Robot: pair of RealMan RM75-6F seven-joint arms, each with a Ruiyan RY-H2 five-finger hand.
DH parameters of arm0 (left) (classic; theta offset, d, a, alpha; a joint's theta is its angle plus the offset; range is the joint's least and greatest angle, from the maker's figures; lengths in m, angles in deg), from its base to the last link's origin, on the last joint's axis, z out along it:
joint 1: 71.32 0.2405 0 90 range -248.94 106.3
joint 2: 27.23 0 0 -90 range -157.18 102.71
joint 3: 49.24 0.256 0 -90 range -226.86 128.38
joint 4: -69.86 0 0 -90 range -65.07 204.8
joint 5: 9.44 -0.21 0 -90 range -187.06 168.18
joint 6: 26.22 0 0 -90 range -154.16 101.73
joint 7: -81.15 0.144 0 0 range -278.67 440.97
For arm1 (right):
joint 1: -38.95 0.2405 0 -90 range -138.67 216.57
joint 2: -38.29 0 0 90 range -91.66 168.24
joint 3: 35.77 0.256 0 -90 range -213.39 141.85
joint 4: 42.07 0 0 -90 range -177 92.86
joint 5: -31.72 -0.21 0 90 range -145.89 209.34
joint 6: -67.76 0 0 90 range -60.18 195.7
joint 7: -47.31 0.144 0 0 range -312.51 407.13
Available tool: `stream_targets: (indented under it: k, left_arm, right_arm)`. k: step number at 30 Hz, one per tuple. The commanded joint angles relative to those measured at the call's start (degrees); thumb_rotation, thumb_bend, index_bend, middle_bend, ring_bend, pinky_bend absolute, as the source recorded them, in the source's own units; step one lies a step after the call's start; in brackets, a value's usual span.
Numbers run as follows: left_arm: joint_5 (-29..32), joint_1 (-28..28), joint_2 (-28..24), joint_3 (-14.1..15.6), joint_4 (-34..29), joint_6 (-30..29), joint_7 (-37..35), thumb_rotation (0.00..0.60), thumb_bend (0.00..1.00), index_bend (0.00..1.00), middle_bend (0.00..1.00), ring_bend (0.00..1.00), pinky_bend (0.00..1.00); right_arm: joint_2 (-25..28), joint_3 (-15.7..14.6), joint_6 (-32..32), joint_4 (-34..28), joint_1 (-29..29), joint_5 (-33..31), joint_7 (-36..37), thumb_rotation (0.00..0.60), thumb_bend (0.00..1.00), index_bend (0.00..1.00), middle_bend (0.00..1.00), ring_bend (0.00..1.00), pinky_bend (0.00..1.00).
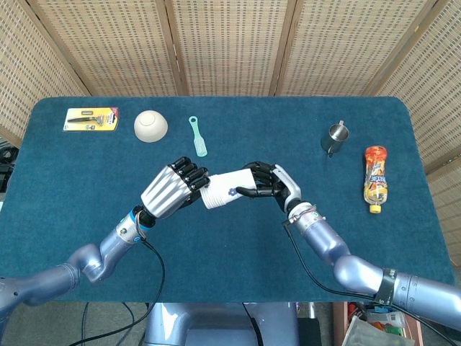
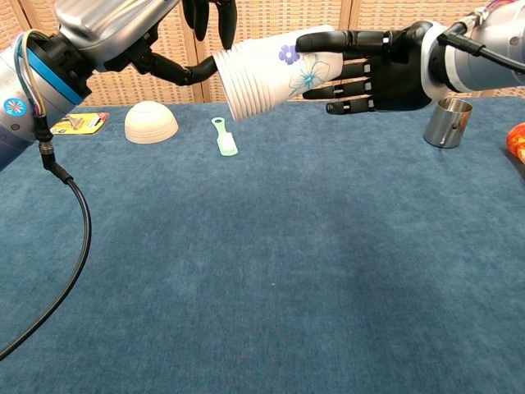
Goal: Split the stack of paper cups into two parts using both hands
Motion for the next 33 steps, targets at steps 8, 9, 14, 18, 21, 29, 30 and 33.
stream_targets:
  k: [8,9,14,18,21,29,30,33]
  left_arm:
    - [0.10,0.57,-0.47,0.48,1.33,-2.53,-0.41,0.600,0.59,0.67,0.54,0.55,0.47]
    - [-0.01,0.68,-0.59,0.59,1.48,-2.89,-0.55,0.600,0.59,0.67,0.54,0.55,0.47]
    - [-0.52,1.39,-1.54,1.49,2.46,-4.28,-0.84,0.600,0.59,0.68,0.54,0.55,0.47]
    - [-0.97,2.57,-2.90,2.45,3.15,-5.94,-1.43,0.600,0.59,0.68,0.54,0.55,0.47]
    - [-1.17,3.54,-4.10,2.93,3.81,-7.44,-2.35,0.600,0.59,0.68,0.54,0.55,0.47]
    - [-0.02,8.83,-10.19,5.06,7.21,-11.79,-8.40,0.600,0.59,0.68,0.54,0.55,0.47]
    - [0.06,9.01,-10.38,5.16,7.34,-11.80,-8.61,0.600,0.59,0.68,0.54,0.55,0.47]
    - [0.52,10.18,-11.51,5.86,8.56,-11.75,-9.58,0.600,0.59,0.68,0.54,0.55,0.47]
  right_arm:
    - [0.07,0.19,0.34,0.56,-0.53,0.21,1.08,0.600,0.28,0.55,0.58,0.43,0.65]
    - [0.06,0.25,0.30,0.75,-0.51,0.21,1.16,0.600,0.28,0.55,0.58,0.43,0.65]
    - [-0.01,0.46,0.02,1.96,-0.48,-0.18,1.77,0.600,0.28,0.55,0.58,0.43,0.65]
    - [0.12,0.30,0.00,3.34,-0.41,-0.54,1.77,0.600,0.28,0.55,0.58,0.43,0.65]
    - [0.29,0.25,0.00,4.25,-0.42,-0.83,1.77,0.600,0.28,0.55,0.58,0.43,0.65]
    - [1.02,-1.19,-0.39,7.79,-1.01,-0.83,0.82,0.600,0.28,0.55,0.58,0.43,0.65]
    - [0.98,-1.30,-0.37,7.93,-1.02,-0.78,0.73,0.600,0.28,0.55,0.58,0.43,0.65]
    - [0.69,-2.27,0.03,8.69,-1.11,-0.29,-0.10,0.600,0.28,0.55,0.58,0.43,0.65]
